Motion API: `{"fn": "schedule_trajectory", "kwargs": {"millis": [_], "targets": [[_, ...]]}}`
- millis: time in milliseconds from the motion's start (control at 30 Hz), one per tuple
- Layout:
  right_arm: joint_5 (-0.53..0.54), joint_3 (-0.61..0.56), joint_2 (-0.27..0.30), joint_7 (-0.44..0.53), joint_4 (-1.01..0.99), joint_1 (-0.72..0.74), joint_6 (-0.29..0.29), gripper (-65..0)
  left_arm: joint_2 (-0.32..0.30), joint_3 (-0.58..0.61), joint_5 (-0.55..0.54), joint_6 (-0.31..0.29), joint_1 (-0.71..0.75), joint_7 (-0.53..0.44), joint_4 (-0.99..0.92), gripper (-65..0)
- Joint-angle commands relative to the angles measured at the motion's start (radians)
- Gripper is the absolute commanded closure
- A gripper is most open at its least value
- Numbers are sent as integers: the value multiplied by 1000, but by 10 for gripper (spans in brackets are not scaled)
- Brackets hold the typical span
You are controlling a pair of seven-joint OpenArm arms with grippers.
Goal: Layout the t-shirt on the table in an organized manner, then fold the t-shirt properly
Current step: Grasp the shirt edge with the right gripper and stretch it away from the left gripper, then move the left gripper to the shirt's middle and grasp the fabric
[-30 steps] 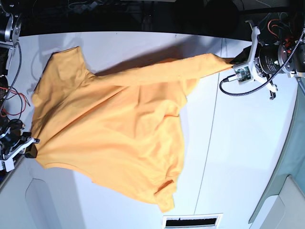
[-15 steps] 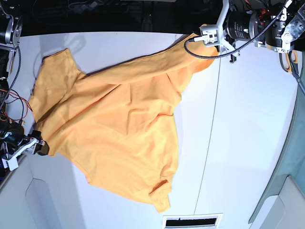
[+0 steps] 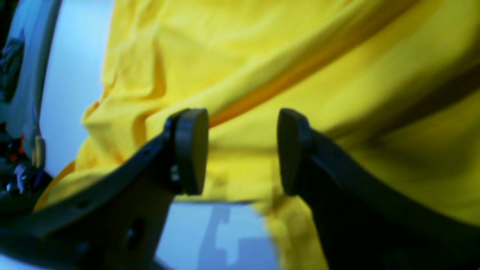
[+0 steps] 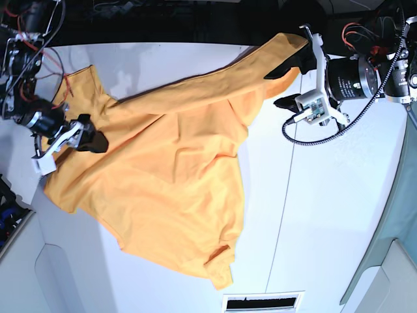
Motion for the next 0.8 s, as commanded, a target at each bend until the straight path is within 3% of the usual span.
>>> {"fn": "schedule_trajectory", "kwargs": {"millis": [0, 133, 333, 600, 767], "targets": [[18, 3, -9, 16, 44, -26, 7, -295, 8, -7, -12, -3, -19, -18, -20, -334], [8, 3, -89, 38, 89, -134, 8, -295, 100, -7, -13, 4, -110, -20, -208, -334], [-95, -1, -182, 140, 84, -248, 5, -295, 201, -7, -63, 0, -233, -6, -431, -334], [-180, -68, -193, 245, 0, -256, -10, -295, 326, -5, -47, -3, -314, 0, -544, -335], [-180, -124, -193, 282, -58, -219, -10, -295, 356, -5, 12, -3, -368, -6, -659, -335]]}}
